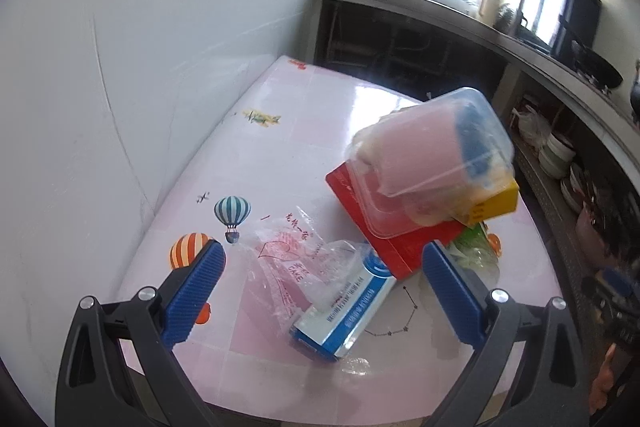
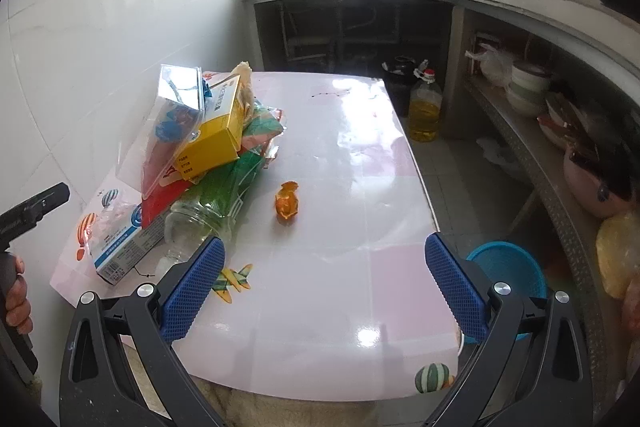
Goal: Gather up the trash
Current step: 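Grasp the clear plastic bag with the left tool while the right tool grasps the orange peel, then carry both items over the blue wastebasket and open both tools to drop them, then return to the table and grasp the clear plastic container with the left tool, then grasp the blue plastic bag with the right tool while the left tool holds the container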
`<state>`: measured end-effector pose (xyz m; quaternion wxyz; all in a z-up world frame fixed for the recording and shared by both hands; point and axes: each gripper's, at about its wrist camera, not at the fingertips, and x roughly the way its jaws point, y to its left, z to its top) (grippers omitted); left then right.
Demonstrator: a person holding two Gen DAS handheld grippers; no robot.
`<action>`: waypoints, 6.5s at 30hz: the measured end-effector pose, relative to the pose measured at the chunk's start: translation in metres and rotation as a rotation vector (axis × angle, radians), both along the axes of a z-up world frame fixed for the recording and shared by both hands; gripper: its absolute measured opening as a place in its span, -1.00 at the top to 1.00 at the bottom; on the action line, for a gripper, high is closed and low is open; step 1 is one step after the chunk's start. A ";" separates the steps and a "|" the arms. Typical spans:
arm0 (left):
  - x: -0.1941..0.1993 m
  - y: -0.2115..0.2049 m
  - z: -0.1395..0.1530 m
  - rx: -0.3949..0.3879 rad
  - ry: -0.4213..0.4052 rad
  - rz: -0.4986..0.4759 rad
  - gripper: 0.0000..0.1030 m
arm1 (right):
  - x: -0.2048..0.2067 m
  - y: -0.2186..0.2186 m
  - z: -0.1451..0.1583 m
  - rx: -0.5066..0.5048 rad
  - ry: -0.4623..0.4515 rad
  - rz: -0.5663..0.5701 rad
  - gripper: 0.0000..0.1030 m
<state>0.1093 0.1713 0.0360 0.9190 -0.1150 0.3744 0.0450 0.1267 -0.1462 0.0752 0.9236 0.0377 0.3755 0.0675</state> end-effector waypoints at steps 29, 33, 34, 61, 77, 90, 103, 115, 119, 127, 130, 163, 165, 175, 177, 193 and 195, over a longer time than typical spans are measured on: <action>0.072 0.068 -0.076 -0.259 0.261 0.063 0.90 | 0.101 -0.013 -0.046 0.191 0.223 -0.010 -0.37; 0.065 0.063 -0.061 -0.214 0.210 0.052 0.96 | 0.116 -0.004 -0.060 0.211 0.273 0.044 -0.11; 0.063 0.062 -0.056 -0.201 0.196 0.052 0.97 | 0.119 -0.002 -0.062 0.219 0.283 0.061 -0.09; 0.005 0.001 0.052 -0.178 -0.074 -0.097 1.00 | 0.115 0.009 -0.075 0.234 0.271 0.196 0.80; 0.059 -0.268 0.056 -0.192 0.042 -0.757 0.99 | -0.005 -0.200 -0.064 0.417 0.181 -0.297 0.80; 0.143 -0.514 -0.071 0.011 0.378 -0.940 0.98 | -0.034 -0.308 -0.152 0.403 0.332 -0.614 0.77; 0.181 -0.552 -0.108 0.016 0.362 -0.866 -0.27 | -0.002 -0.341 -0.204 0.385 0.332 -0.689 -0.03; 0.129 -0.424 -0.048 -0.174 0.172 -0.721 -0.30 | -0.043 -0.288 -0.139 0.242 0.259 -0.604 -0.38; 0.097 -0.379 -0.022 -0.228 0.063 -0.717 -0.31 | -0.037 -0.254 -0.103 0.109 0.186 -0.538 -0.71; 0.031 -0.304 0.029 -0.063 -0.213 -0.698 -0.44 | 0.001 -0.181 -0.050 0.055 0.040 -0.297 -0.85; 0.015 -0.265 0.038 -0.044 -0.255 -0.640 -0.46 | 0.016 -0.154 -0.036 0.117 0.012 -0.165 -0.85; 0.120 -0.091 0.023 0.357 -0.122 -0.959 -0.89 | 0.082 0.001 0.023 0.305 0.057 0.368 -0.85; 0.124 -0.092 0.021 0.354 -0.126 -0.962 -0.89 | 0.090 0.009 0.025 0.314 0.054 0.388 -0.85; 0.136 -0.092 0.007 0.365 -0.101 -0.989 -0.88 | 0.107 0.031 0.026 0.344 0.075 0.434 -0.85; 0.131 -0.092 0.008 0.370 -0.120 -0.987 -0.83 | 0.108 0.030 0.027 0.351 0.079 0.425 -0.85; 0.072 -0.043 0.033 0.264 -0.228 -0.659 -0.74 | 0.112 0.035 0.040 0.339 0.052 0.376 -0.85; 0.069 -0.029 0.034 0.206 -0.221 -0.581 -0.74 | 0.118 0.047 0.044 0.319 0.041 0.375 -0.79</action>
